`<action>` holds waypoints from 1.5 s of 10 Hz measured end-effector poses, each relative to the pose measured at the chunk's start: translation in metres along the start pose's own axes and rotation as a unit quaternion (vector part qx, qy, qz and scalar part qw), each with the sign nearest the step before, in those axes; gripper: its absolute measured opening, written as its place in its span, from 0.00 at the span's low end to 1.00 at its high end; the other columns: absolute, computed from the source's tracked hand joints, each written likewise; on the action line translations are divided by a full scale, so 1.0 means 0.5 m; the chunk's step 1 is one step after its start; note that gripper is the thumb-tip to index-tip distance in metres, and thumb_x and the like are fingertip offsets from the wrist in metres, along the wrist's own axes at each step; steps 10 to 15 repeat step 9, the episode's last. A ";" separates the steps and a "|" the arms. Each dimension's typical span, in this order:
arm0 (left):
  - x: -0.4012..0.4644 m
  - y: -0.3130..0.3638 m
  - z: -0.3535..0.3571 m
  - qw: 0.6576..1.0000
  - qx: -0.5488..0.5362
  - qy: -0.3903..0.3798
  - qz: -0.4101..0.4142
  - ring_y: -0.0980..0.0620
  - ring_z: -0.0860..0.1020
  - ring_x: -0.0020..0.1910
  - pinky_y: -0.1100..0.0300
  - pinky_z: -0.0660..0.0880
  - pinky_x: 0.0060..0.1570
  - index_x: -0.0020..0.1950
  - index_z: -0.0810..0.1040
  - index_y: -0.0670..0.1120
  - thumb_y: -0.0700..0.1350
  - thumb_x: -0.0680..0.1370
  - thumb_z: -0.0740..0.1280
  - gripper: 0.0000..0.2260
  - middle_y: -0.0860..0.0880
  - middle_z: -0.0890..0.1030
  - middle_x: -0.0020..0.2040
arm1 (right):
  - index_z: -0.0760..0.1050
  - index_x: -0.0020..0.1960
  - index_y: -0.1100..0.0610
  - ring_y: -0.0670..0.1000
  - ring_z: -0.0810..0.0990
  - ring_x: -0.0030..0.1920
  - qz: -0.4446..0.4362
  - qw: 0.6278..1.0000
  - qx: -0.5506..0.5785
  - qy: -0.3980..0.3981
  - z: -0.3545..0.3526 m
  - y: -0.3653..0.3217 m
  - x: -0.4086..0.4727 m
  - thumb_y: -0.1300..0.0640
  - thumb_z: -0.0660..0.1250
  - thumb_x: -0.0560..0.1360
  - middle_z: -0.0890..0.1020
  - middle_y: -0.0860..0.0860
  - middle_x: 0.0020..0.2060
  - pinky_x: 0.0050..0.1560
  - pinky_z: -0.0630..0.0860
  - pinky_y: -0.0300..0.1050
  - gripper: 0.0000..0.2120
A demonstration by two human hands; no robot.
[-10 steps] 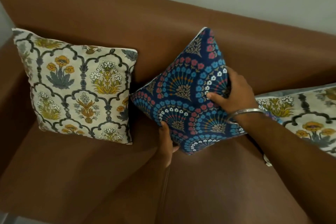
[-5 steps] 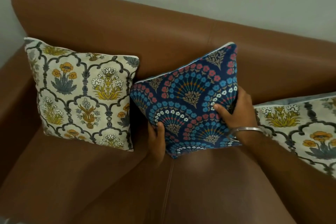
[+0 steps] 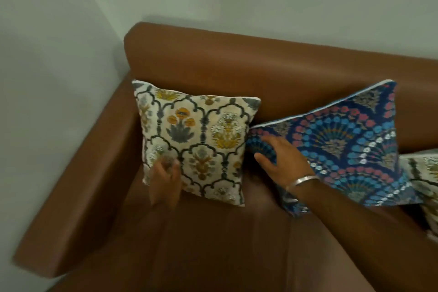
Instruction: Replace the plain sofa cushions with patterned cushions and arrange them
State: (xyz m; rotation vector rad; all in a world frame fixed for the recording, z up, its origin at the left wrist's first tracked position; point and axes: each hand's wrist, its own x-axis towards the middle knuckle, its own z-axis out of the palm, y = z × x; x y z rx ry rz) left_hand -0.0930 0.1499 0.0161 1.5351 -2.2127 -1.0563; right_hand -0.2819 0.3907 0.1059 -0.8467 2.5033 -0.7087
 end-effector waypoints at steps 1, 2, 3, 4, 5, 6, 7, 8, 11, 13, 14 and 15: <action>0.144 -0.017 -0.054 0.999 -0.010 0.034 -0.020 0.35 0.73 0.68 0.40 0.71 0.65 0.76 0.67 0.43 0.64 0.78 0.61 0.33 0.37 0.74 0.71 | 0.76 0.60 0.54 0.56 0.80 0.52 0.193 0.973 0.123 -0.034 0.090 -0.058 0.059 0.30 0.66 0.70 0.82 0.56 0.56 0.50 0.74 0.50 0.31; 0.264 -0.066 -0.051 0.993 -0.065 -0.091 -0.041 0.38 0.68 0.74 0.42 0.66 0.71 0.80 0.60 0.50 0.77 0.74 0.50 0.43 0.42 0.68 0.77 | 0.75 0.59 0.54 0.57 0.80 0.51 0.311 0.915 0.258 -0.013 0.185 -0.105 0.113 0.24 0.64 0.61 0.82 0.56 0.56 0.52 0.74 0.52 0.40; 0.306 -0.100 -0.027 0.967 -0.150 -0.194 -0.069 0.43 0.67 0.76 0.42 0.64 0.74 0.80 0.58 0.58 0.84 0.65 0.47 0.50 0.49 0.66 0.79 | 0.67 0.75 0.52 0.57 0.72 0.71 0.287 0.893 0.343 0.057 0.248 -0.133 0.126 0.22 0.66 0.59 0.74 0.51 0.72 0.71 0.67 0.53 0.54; 0.291 -0.118 -0.018 0.953 -0.222 -0.174 -0.113 0.46 0.67 0.75 0.46 0.63 0.74 0.80 0.59 0.60 0.85 0.63 0.48 0.50 0.52 0.67 0.79 | 0.72 0.71 0.45 0.42 0.78 0.64 0.235 0.913 0.322 0.083 0.241 -0.176 0.104 0.24 0.69 0.61 0.80 0.40 0.63 0.68 0.72 0.50 0.44; 0.248 -0.132 -0.037 0.894 -0.325 -0.220 -0.215 0.48 0.68 0.74 0.48 0.72 0.68 0.79 0.62 0.62 0.84 0.64 0.49 0.47 0.56 0.69 0.76 | 0.72 0.63 0.40 0.27 0.78 0.44 0.172 0.965 0.185 0.074 0.187 -0.239 0.097 0.32 0.71 0.65 0.81 0.30 0.45 0.45 0.74 0.33 0.29; 0.203 -0.110 -0.030 0.825 -0.419 -0.301 -0.231 0.45 0.69 0.75 0.47 0.72 0.68 0.80 0.61 0.59 0.78 0.69 0.49 0.43 0.51 0.68 0.78 | 0.69 0.67 0.41 0.40 0.80 0.48 0.097 0.989 0.087 0.073 0.115 -0.286 0.135 0.42 0.74 0.69 0.80 0.36 0.49 0.46 0.76 0.44 0.29; 0.195 -0.060 -0.001 0.804 -0.469 -0.293 -0.220 0.43 0.66 0.77 0.42 0.63 0.76 0.82 0.58 0.54 0.74 0.72 0.45 0.42 0.47 0.64 0.80 | 0.69 0.71 0.50 0.58 0.77 0.62 0.086 0.992 0.050 0.082 0.091 -0.285 0.187 0.51 0.75 0.71 0.79 0.53 0.62 0.59 0.75 0.57 0.31; 0.212 -0.043 0.026 0.809 -0.468 -0.281 -0.219 0.43 0.64 0.78 0.42 0.60 0.77 0.82 0.56 0.54 0.73 0.72 0.43 0.43 0.46 0.62 0.81 | 0.66 0.75 0.52 0.58 0.75 0.66 0.078 0.992 0.075 0.072 0.113 -0.252 0.223 0.55 0.75 0.71 0.79 0.56 0.65 0.64 0.73 0.57 0.35; 0.189 -0.067 0.016 0.847 -0.429 -0.245 -0.194 0.49 0.66 0.77 0.53 0.64 0.75 0.81 0.59 0.56 0.71 0.75 0.44 0.37 0.49 0.63 0.80 | 0.62 0.78 0.52 0.57 0.73 0.69 0.072 0.986 0.109 0.108 0.144 -0.226 0.215 0.54 0.76 0.70 0.76 0.56 0.68 0.69 0.71 0.57 0.40; 0.189 -0.067 0.016 0.847 -0.429 -0.245 -0.194 0.49 0.66 0.77 0.53 0.64 0.75 0.81 0.59 0.56 0.71 0.75 0.44 0.37 0.49 0.63 0.80 | 0.62 0.78 0.52 0.57 0.73 0.69 0.072 0.986 0.109 0.108 0.144 -0.226 0.215 0.54 0.76 0.70 0.76 0.56 0.68 0.69 0.71 0.57 0.40; 0.189 -0.067 0.016 0.847 -0.429 -0.245 -0.194 0.49 0.66 0.77 0.53 0.64 0.75 0.81 0.59 0.56 0.71 0.75 0.44 0.37 0.49 0.63 0.80 | 0.62 0.78 0.52 0.57 0.73 0.69 0.072 0.986 0.109 0.108 0.144 -0.226 0.215 0.54 0.76 0.70 0.76 0.56 0.68 0.69 0.71 0.57 0.40; 0.189 -0.067 0.016 0.847 -0.429 -0.245 -0.194 0.49 0.66 0.77 0.53 0.64 0.75 0.81 0.59 0.56 0.71 0.75 0.44 0.37 0.49 0.63 0.80 | 0.62 0.78 0.52 0.57 0.73 0.69 0.072 0.986 0.109 0.108 0.144 -0.226 0.215 0.54 0.76 0.70 0.76 0.56 0.68 0.69 0.71 0.57 0.40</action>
